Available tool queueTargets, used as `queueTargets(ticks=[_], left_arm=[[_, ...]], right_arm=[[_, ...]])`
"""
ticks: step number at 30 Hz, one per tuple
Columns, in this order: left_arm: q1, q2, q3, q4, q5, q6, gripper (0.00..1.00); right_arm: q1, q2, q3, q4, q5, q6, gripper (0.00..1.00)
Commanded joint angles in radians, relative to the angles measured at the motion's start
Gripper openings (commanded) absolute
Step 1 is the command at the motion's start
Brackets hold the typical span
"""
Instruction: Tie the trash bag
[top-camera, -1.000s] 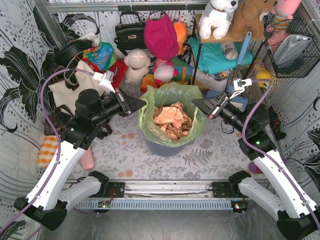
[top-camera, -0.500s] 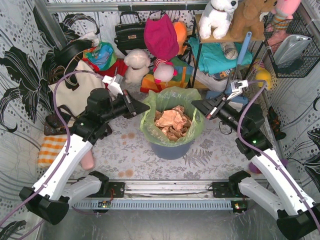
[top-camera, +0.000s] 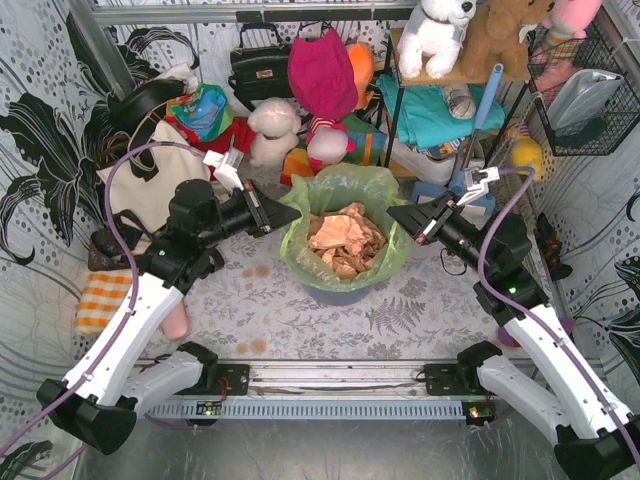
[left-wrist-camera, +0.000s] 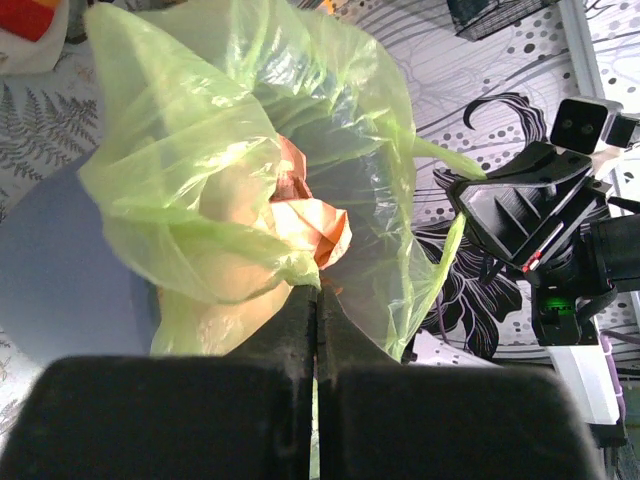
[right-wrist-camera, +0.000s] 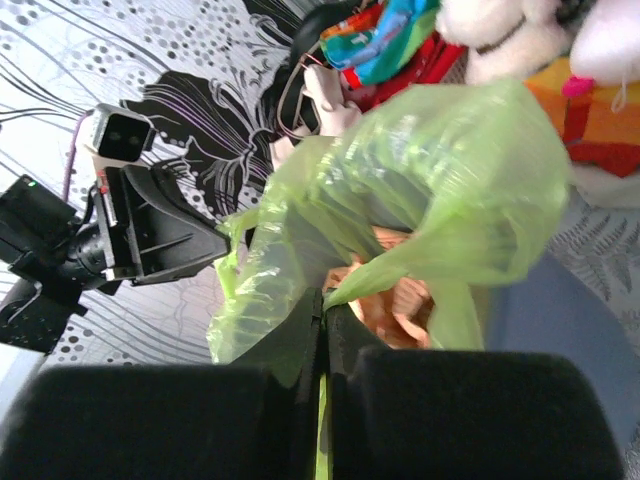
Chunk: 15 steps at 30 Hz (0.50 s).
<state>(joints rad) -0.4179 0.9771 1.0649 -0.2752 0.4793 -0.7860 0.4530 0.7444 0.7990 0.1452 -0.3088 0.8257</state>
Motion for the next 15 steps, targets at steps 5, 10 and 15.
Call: queueTargets(ticks=[5, 10, 15], left_arm=[[0.004, -0.029, 0.073, 0.039, 0.028, 0.029, 0.00], [0.004, -0.030, 0.197, -0.046, 0.010, 0.062, 0.00], [0.004, -0.044, 0.157, -0.104, -0.038, 0.085, 0.00]], right_arm=[[-0.004, 0.025, 0.088, -0.010, 0.012, -0.017, 0.00], [-0.004, 0.057, 0.205, -0.020, -0.029, -0.022, 0.00], [-0.004, 0.039, 0.173, -0.053, -0.010, -0.018, 0.00]])
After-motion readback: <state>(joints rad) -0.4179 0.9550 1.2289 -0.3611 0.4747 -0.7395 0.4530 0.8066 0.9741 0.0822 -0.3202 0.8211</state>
